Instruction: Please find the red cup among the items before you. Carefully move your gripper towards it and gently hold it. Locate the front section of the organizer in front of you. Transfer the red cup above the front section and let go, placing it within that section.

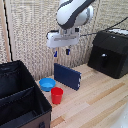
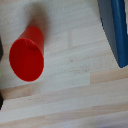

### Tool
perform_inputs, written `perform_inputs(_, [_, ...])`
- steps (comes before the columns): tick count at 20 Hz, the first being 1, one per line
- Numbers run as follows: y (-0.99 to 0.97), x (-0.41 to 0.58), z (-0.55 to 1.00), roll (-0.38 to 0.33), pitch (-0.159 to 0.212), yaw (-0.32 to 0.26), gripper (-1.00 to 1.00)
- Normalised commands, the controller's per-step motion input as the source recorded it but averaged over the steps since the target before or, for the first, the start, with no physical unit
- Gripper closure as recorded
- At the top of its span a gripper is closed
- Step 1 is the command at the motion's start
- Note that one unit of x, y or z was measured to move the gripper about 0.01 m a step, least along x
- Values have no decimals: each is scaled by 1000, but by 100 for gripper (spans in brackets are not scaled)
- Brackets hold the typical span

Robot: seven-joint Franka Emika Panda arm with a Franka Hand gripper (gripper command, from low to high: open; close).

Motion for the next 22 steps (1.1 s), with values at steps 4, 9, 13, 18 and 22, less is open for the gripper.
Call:
perform_inputs(4, [254, -364, -14, -36, -23, 0, -100])
perform_inputs(9, [379, -427, -38, -64, -14, 0, -100])
perform_inputs(13, [389, -311, -139, -75, -26, 0, -100])
perform_inputs(18, [314, -217, -274, -48, -23, 0, -100])
perform_inputs(22, [231, -184, -328, -30, -23, 0, -100])
